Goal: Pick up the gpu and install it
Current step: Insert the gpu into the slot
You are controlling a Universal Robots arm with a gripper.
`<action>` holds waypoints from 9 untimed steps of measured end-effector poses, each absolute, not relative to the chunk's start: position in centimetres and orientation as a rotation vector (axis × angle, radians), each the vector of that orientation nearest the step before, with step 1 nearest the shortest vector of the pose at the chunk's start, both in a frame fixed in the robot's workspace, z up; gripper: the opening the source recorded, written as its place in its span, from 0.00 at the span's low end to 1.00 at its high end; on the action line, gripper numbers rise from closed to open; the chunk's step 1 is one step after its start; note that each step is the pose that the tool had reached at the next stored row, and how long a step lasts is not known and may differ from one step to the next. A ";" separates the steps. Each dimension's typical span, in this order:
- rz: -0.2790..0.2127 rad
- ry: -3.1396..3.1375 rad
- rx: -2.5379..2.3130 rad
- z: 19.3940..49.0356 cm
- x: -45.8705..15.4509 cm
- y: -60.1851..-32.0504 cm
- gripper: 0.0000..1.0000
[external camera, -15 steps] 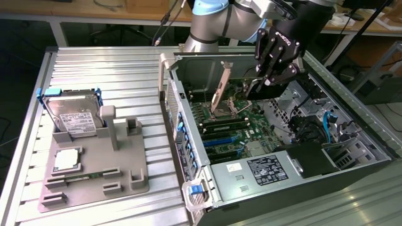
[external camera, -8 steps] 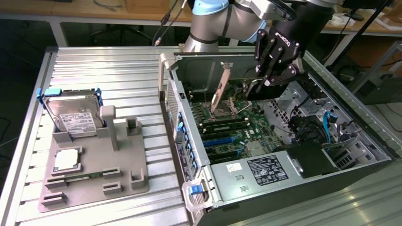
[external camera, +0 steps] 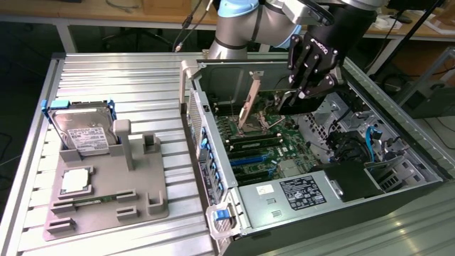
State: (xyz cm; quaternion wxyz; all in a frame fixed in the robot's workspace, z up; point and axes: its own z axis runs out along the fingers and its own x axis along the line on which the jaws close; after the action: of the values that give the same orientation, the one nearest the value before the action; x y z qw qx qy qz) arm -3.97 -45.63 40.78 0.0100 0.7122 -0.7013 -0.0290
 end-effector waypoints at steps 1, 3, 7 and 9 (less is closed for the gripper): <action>-0.090 -2.189 2.223 40.8 -4.0 -45.6 0.27; -0.090 -2.189 2.223 40.7 -4.0 -45.6 0.27; -0.090 -2.189 2.223 40.6 -4.0 -45.6 0.27; -0.090 -2.189 2.223 40.6 -4.0 -45.6 0.27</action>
State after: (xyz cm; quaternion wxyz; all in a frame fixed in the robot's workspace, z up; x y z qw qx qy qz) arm -3.97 -45.63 40.57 0.0100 0.7122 -0.7013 -0.0290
